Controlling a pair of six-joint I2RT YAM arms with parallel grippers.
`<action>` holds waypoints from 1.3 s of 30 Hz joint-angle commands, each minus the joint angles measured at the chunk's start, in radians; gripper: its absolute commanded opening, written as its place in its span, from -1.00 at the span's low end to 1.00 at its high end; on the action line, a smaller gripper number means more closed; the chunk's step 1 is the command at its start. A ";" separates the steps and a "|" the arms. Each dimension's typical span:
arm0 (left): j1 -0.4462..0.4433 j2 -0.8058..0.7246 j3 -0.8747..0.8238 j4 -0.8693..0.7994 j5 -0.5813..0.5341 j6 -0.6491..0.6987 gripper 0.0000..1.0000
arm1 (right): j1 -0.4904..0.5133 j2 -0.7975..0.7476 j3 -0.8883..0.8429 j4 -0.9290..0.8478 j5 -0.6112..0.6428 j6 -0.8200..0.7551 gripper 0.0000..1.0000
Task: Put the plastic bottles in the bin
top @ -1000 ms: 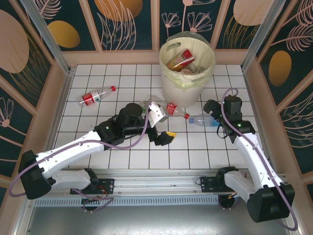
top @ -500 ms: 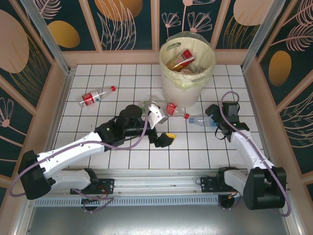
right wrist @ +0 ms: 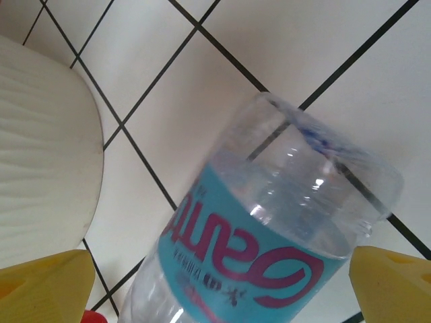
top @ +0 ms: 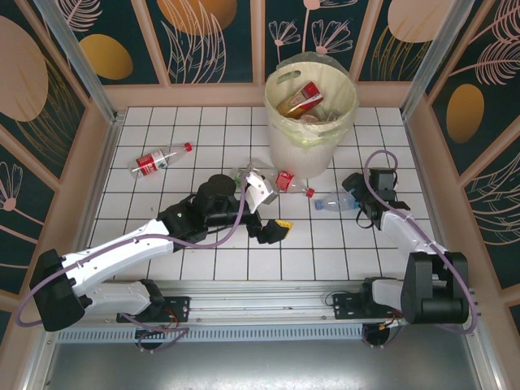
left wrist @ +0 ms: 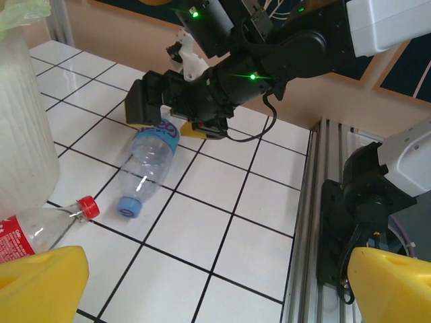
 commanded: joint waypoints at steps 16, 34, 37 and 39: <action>-0.001 -0.011 -0.014 0.026 -0.026 -0.037 0.97 | -0.028 0.256 0.084 0.188 -0.041 -0.054 0.58; 0.002 -0.086 -0.119 0.254 -0.071 -0.126 0.97 | -0.026 -0.045 0.168 0.050 0.153 -0.219 0.37; 0.001 -0.102 -0.148 0.337 -0.093 -0.168 0.97 | -0.023 -0.113 0.234 0.008 0.194 -0.248 0.35; 0.000 -0.105 -0.158 0.375 -0.103 -0.191 0.97 | -0.018 -0.143 0.301 -0.019 0.207 -0.273 0.33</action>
